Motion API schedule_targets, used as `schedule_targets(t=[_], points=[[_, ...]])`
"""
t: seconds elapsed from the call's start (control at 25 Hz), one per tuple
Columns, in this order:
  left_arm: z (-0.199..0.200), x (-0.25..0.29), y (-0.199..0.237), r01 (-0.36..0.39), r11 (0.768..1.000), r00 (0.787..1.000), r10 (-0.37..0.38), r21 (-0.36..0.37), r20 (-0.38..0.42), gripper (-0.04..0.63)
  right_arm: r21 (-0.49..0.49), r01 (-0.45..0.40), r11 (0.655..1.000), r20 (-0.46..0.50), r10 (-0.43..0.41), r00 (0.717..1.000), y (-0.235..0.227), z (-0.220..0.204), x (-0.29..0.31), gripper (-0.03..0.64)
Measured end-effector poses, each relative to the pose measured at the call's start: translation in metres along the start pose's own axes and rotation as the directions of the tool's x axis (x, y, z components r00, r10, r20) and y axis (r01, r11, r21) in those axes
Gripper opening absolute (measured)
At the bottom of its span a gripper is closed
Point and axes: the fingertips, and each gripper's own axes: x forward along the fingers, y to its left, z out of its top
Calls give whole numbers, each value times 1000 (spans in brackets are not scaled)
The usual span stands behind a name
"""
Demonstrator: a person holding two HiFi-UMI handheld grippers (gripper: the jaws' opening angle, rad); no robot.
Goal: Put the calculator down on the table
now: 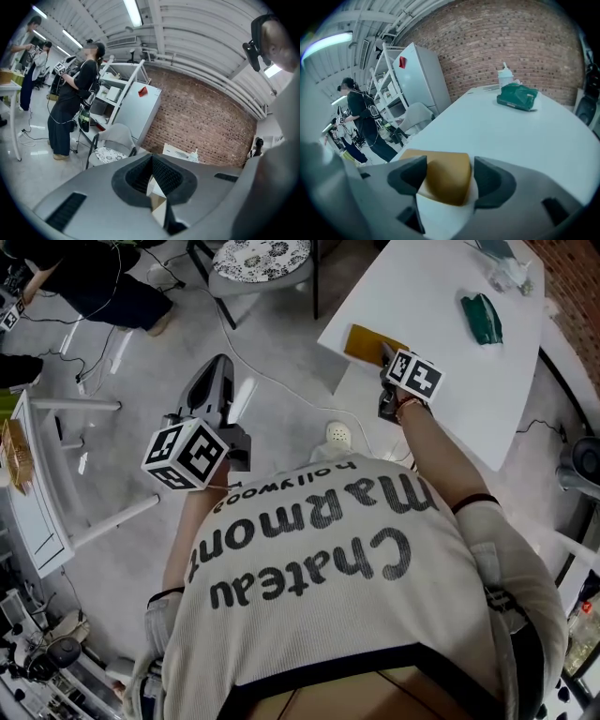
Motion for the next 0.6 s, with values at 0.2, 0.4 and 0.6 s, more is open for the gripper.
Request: schedule_targets(t=[0.2,0.4,0.6], points=[[-1,-17,10,-24,1000,1000,24,-4,4,0,11,0,1000,-5,0,1000,-3,0,2,325],[-8,-41,31,-61,998,998,61,-19,-1,0,17,2,1000,-13,-2,1000,-1,-3,1,328],[-11,-49,40,-59,998,998,59,-30,-2,0,-17,13,1000,-6,-13,1000,1,0,-6,256]])
